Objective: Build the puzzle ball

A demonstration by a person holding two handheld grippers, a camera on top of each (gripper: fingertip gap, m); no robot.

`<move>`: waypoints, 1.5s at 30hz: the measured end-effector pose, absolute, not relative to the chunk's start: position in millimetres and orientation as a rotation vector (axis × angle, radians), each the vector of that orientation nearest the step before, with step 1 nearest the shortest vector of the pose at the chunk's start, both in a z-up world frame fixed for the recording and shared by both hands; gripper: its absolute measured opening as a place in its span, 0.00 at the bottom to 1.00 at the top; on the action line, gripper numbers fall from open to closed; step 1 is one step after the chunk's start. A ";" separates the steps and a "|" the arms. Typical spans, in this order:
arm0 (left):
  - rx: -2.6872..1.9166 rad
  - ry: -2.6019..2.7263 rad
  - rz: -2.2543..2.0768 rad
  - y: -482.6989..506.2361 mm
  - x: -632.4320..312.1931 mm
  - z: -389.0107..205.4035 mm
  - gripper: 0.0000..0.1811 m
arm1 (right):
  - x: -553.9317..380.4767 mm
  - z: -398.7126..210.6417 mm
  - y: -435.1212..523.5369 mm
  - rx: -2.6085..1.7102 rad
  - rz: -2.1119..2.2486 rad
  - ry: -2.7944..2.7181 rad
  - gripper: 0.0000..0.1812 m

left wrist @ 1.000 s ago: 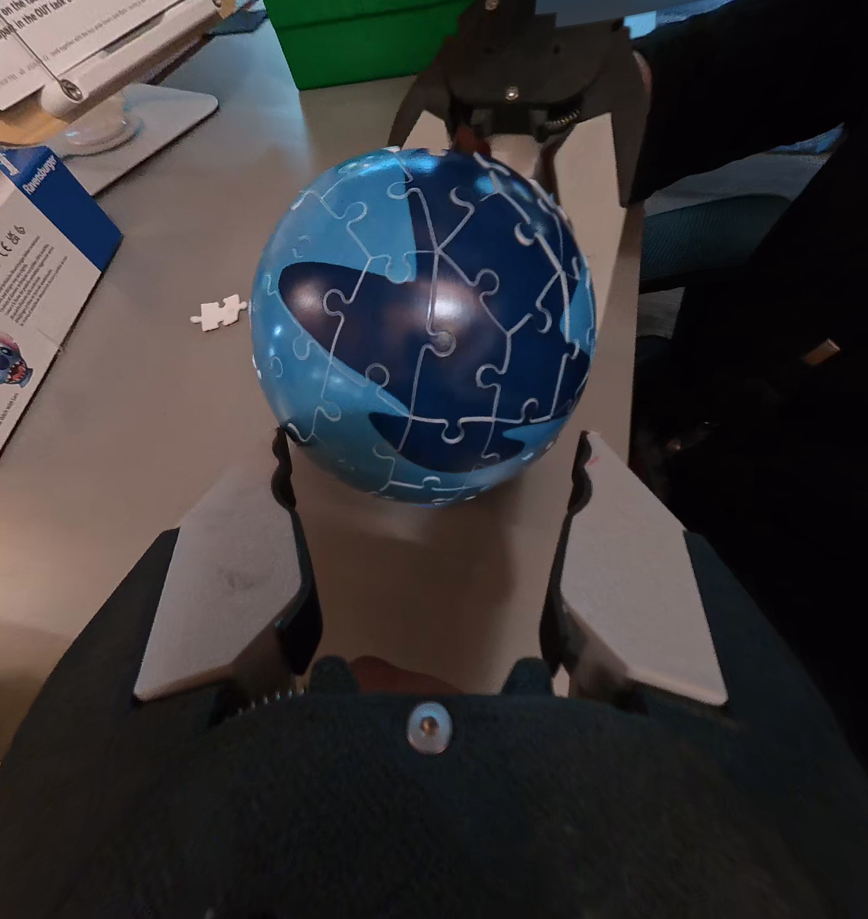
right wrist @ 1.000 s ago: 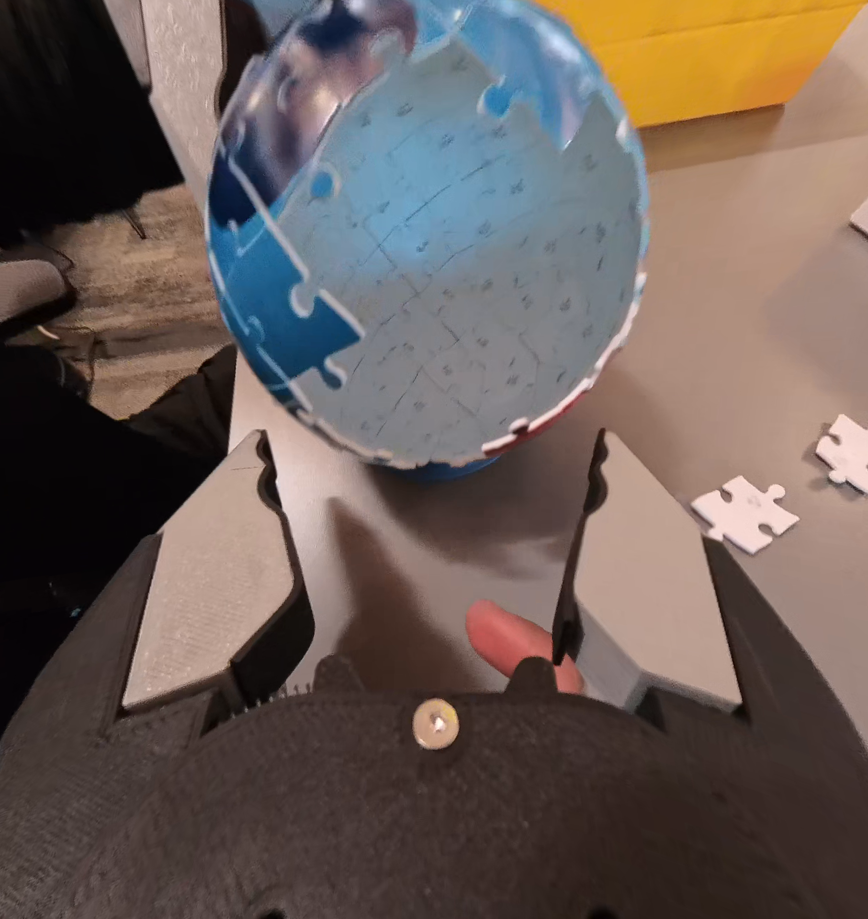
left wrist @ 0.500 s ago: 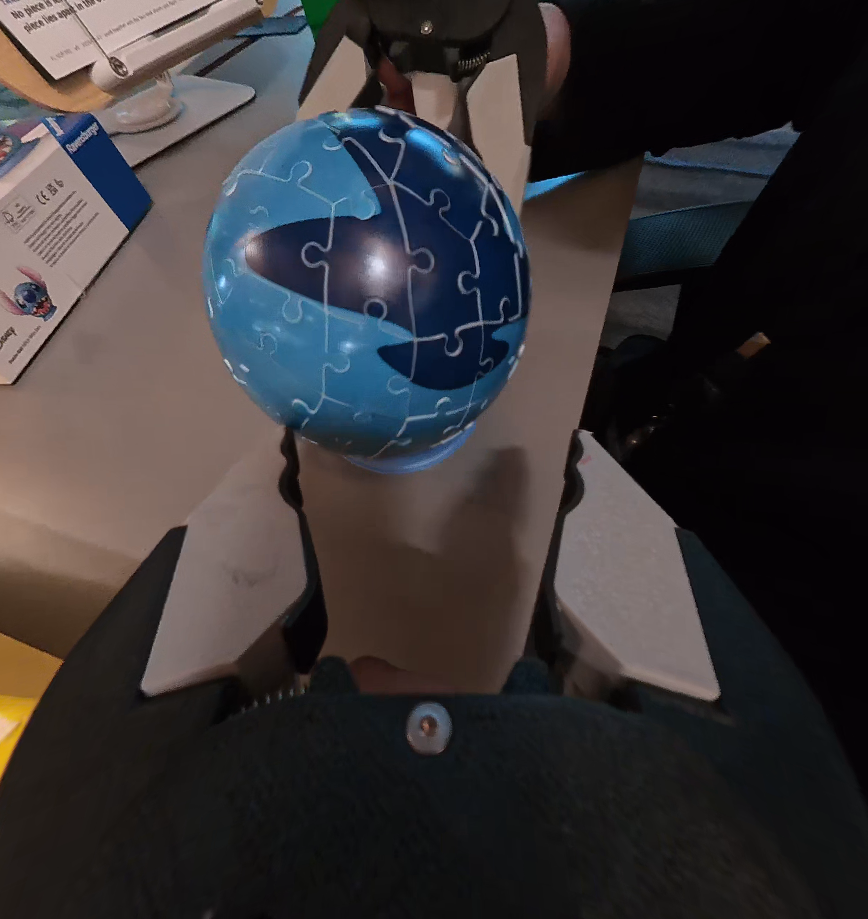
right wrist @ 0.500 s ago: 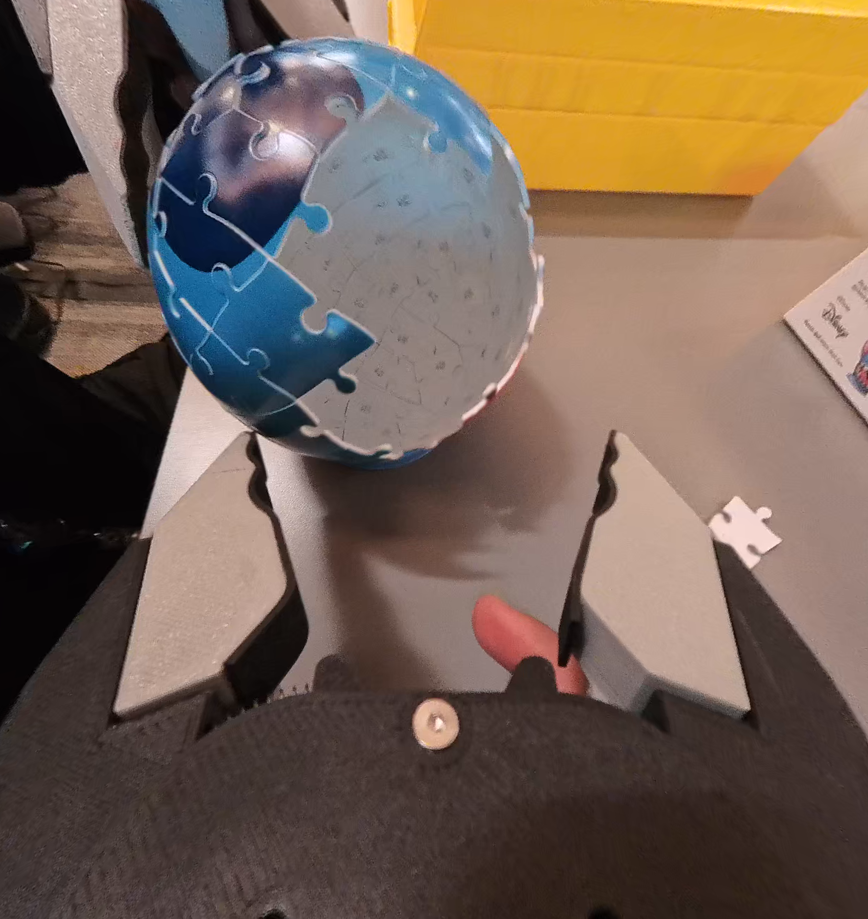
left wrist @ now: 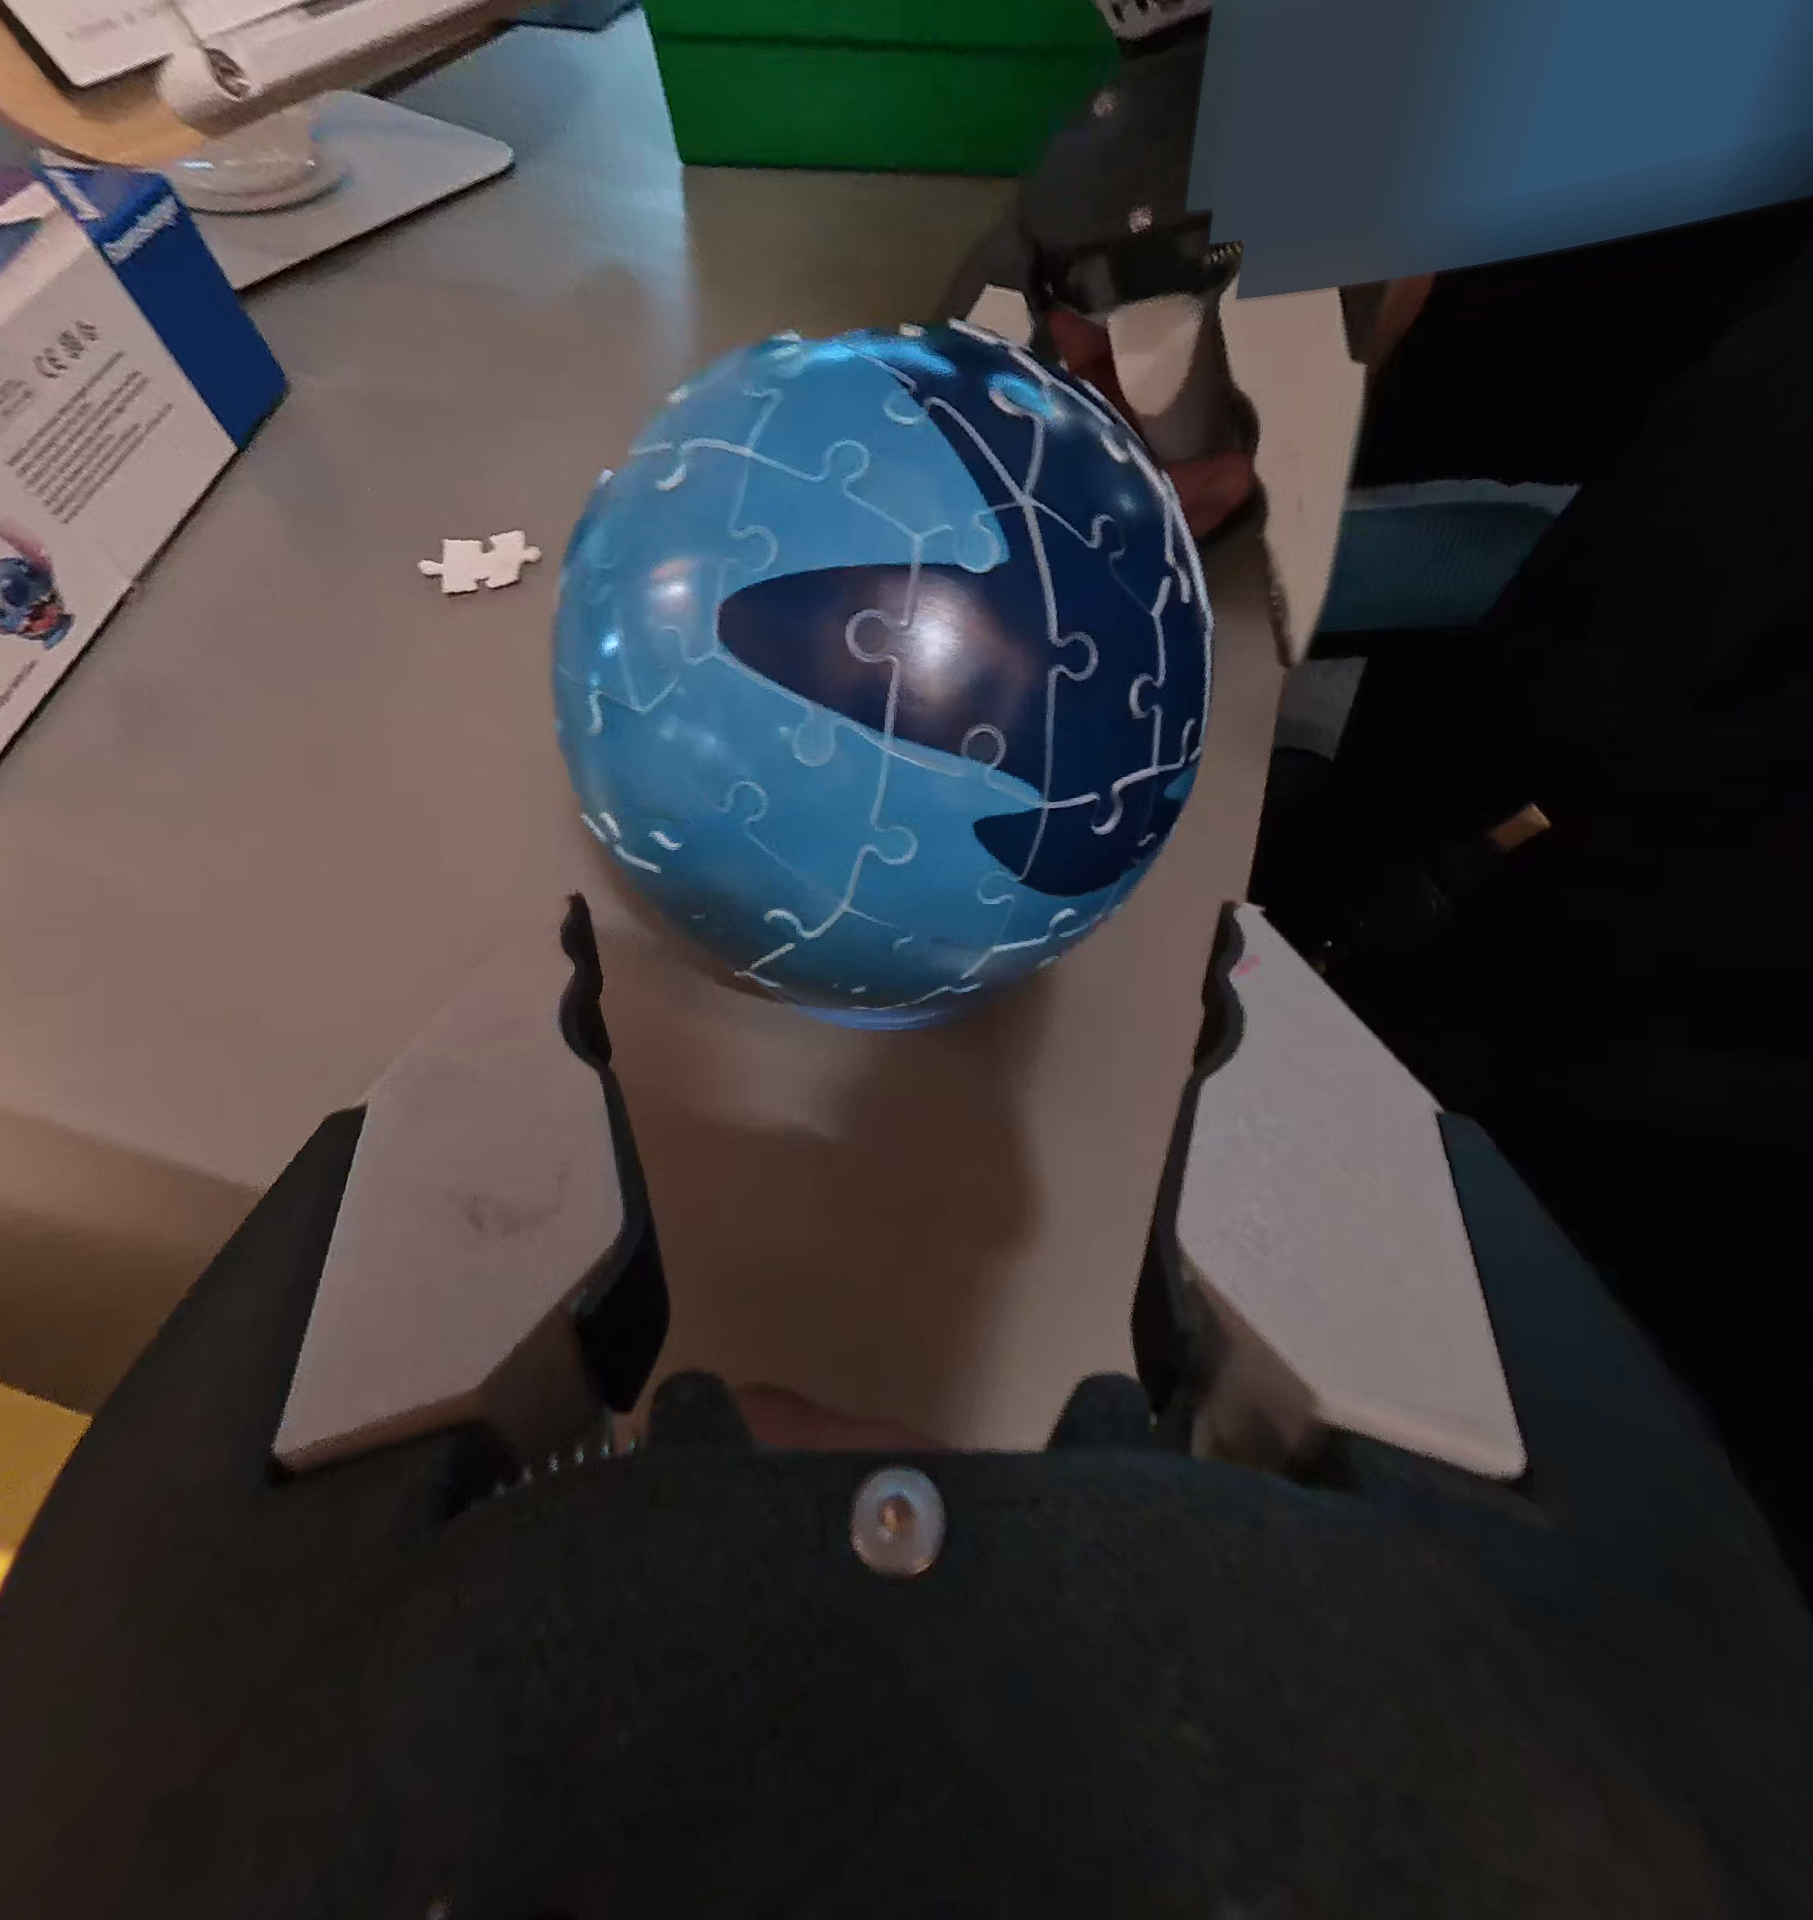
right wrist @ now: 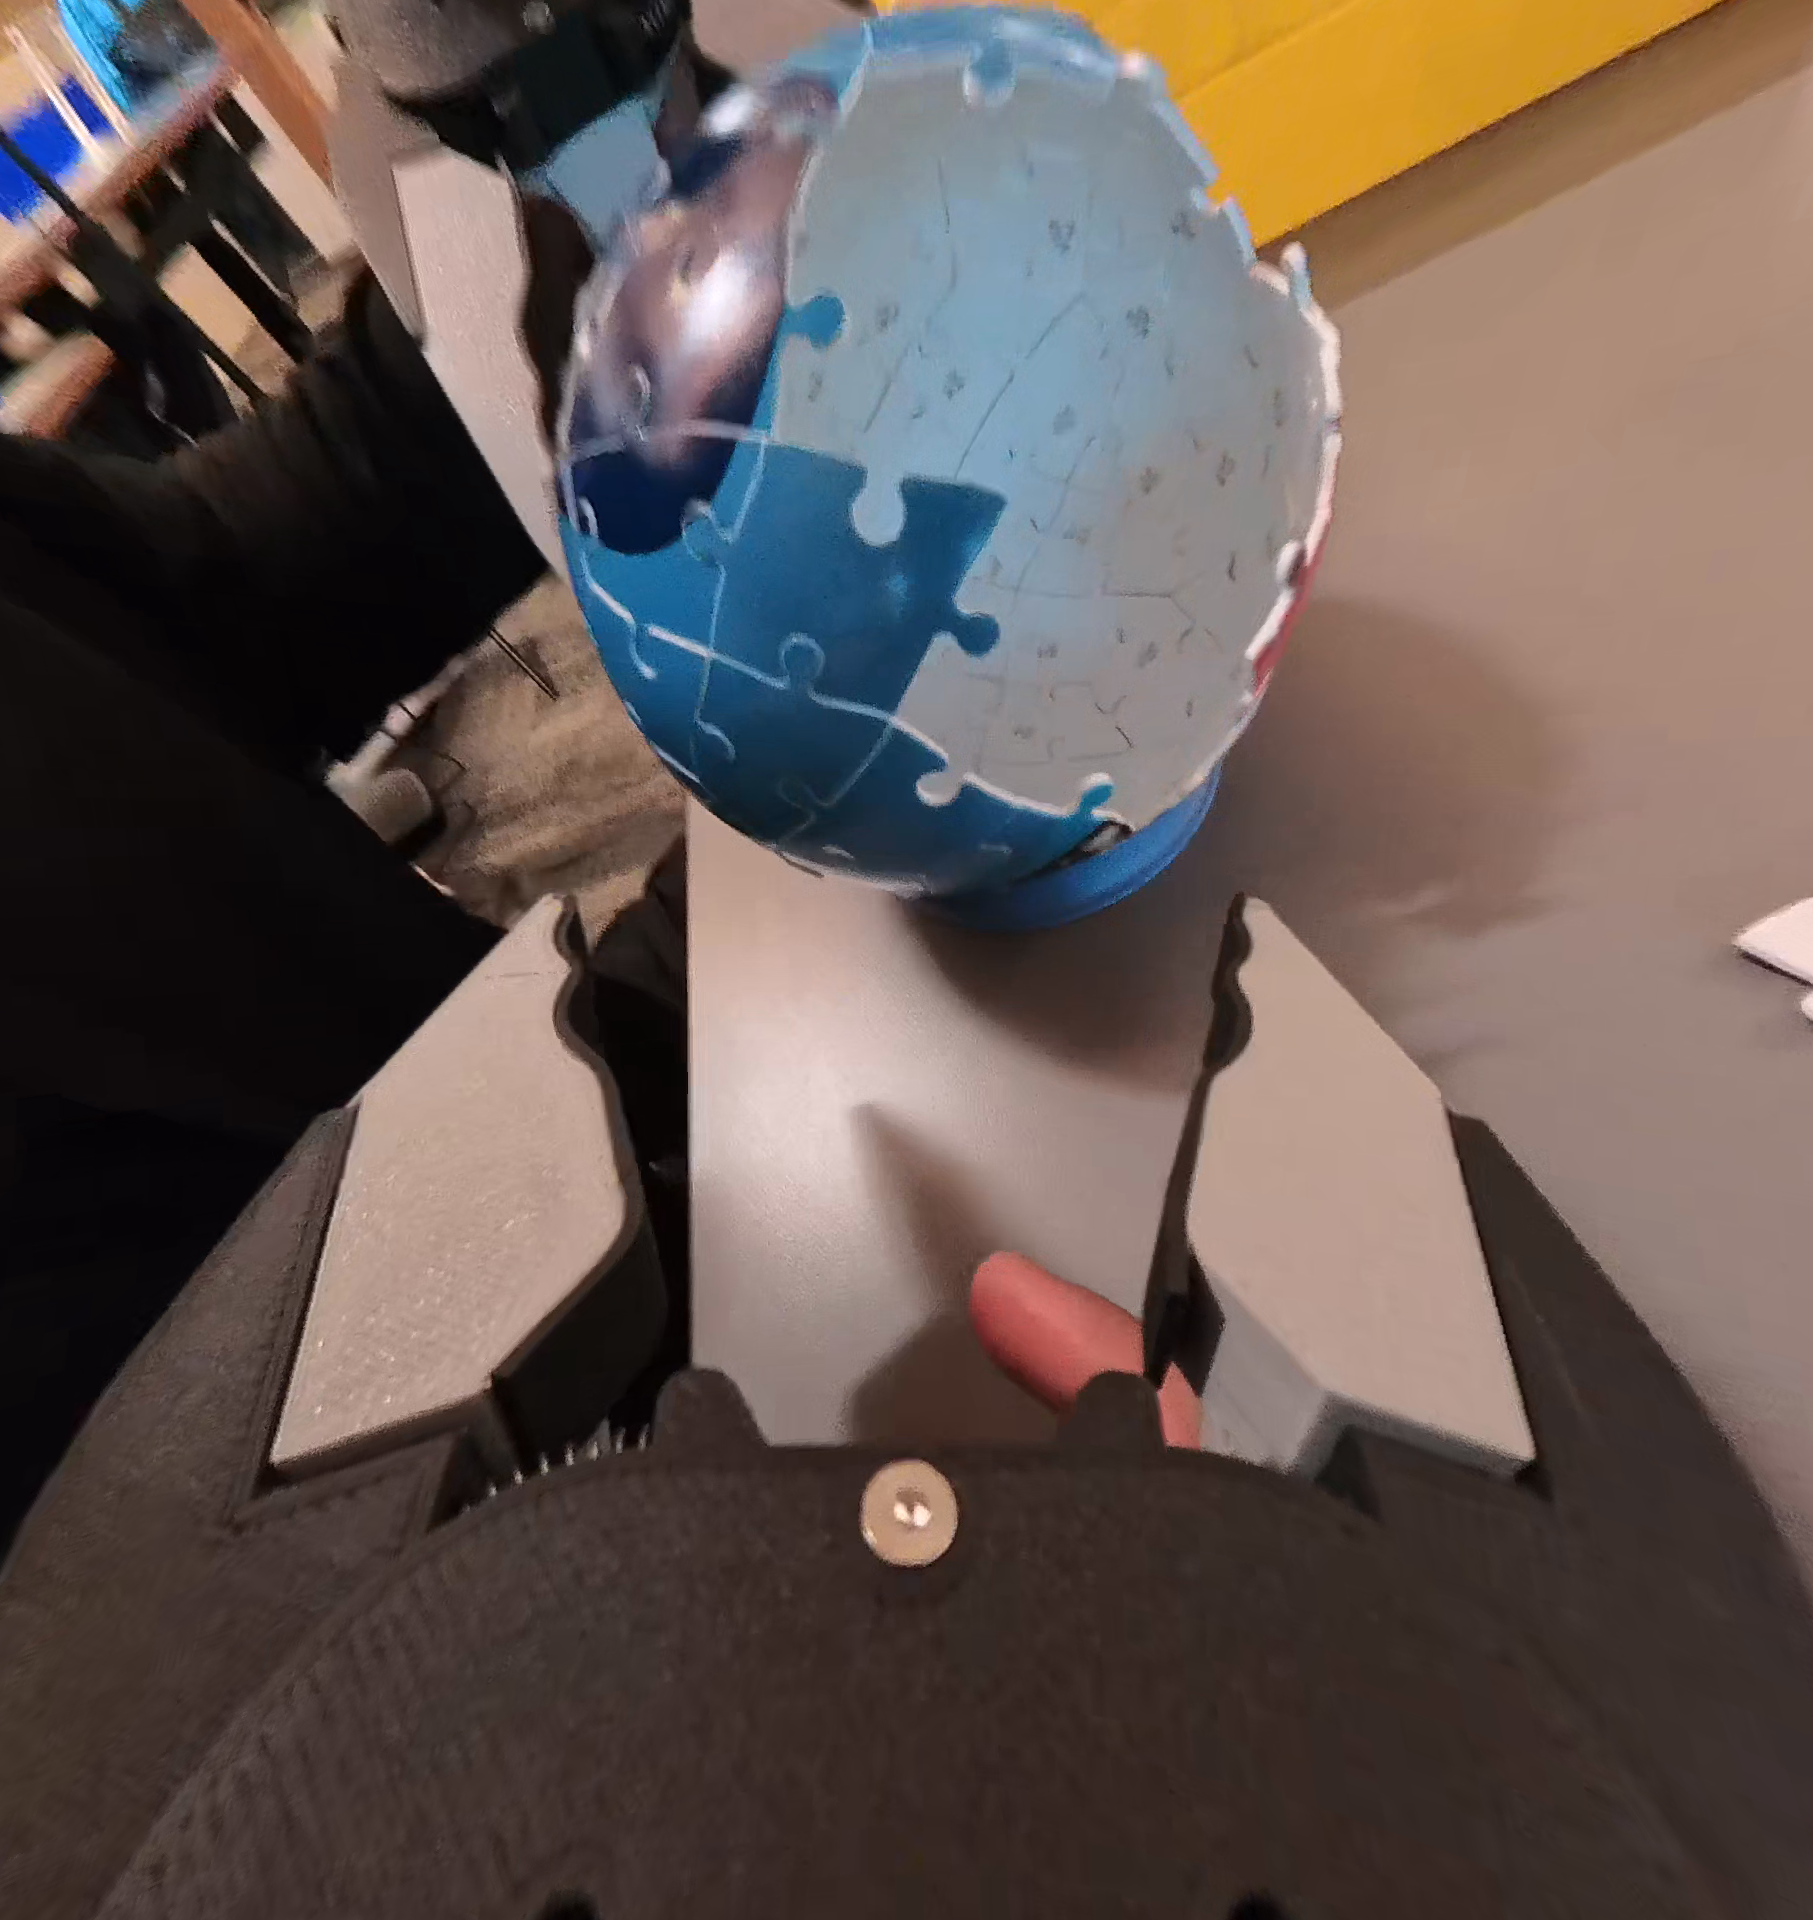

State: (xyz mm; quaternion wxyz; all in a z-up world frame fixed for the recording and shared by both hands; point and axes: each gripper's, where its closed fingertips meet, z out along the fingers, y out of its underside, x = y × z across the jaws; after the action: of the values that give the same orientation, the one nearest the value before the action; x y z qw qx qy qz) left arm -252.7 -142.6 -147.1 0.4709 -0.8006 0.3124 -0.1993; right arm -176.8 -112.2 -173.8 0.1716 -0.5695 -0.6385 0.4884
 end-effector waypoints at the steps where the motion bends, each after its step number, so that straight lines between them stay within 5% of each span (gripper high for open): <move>1: -1.961 0.778 -0.483 -144.4 -251.1 -149.5 0.63 | -172.6 -177.6 -104.9 -1.616 1.325 -1.833 0.64; 4: -1.938 0.753 -0.471 -152.4 -250.5 -155.4 0.62 | -159.2 -173.2 -70.1 -1.593 1.224 -1.811 0.62; 7: -1.940 0.650 -0.482 -158.1 -256.9 -164.5 0.61 | -155.9 -164.0 -20.5 -1.501 1.117 -1.762 0.47; 29: -1.934 0.554 -0.288 -142.9 -274.1 -162.9 0.53 | -208.7 -186.1 46.9 -1.089 0.963 -2.035 0.55; 34: -1.884 0.528 -0.302 -144.8 -276.5 -154.7 0.50 | -206.1 -187.6 42.2 -1.054 0.962 -2.065 0.41; 38: -1.893 0.576 -0.291 -146.5 -271.3 -158.2 0.51 | -208.0 -201.2 43.4 -1.073 0.852 -2.120 0.47; 45: -1.856 0.575 -0.278 -148.4 -271.7 -153.2 0.50 | -206.6 -208.6 41.1 -1.157 0.914 -2.196 0.41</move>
State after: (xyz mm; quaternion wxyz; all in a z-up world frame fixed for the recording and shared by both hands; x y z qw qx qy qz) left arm -271.7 -148.4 -153.2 0.5559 -0.7859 0.2437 -0.1179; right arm -206.6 41.1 -208.6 0.2459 -0.4241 -0.8047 0.3349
